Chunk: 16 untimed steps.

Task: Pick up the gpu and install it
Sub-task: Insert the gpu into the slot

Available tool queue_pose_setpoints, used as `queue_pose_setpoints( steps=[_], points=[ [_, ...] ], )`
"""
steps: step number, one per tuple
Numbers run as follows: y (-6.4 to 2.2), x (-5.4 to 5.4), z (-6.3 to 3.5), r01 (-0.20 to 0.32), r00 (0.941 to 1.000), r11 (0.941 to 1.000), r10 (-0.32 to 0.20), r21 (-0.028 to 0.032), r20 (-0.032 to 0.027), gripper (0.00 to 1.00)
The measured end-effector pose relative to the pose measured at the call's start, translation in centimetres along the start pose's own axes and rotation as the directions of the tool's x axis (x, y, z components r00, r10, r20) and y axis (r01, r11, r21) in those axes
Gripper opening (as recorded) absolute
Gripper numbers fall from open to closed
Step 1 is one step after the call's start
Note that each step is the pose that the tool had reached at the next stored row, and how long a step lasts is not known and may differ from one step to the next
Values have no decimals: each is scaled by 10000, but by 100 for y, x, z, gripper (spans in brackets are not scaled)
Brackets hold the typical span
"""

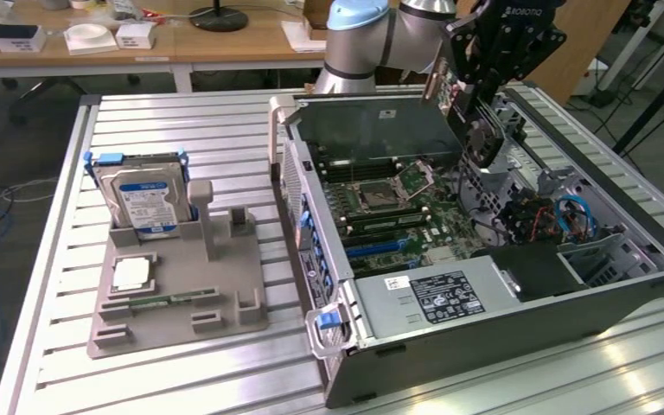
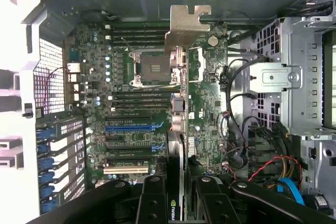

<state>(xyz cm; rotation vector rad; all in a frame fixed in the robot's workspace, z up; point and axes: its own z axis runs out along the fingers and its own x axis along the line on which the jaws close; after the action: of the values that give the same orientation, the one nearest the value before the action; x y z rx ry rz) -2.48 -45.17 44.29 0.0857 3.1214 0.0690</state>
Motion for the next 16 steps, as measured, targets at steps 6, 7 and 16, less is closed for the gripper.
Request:
queue_pose_setpoints(
  steps=[6,7,16],
  points=[
    [0,0,0,209,9998,9998,-210,-4,-9,26],
    [0,0,0,256,9997,9997,-256,-4,-11,26],
    [0,0,0,736,9973,9973,-736,-14,-32,26]
  ],
)
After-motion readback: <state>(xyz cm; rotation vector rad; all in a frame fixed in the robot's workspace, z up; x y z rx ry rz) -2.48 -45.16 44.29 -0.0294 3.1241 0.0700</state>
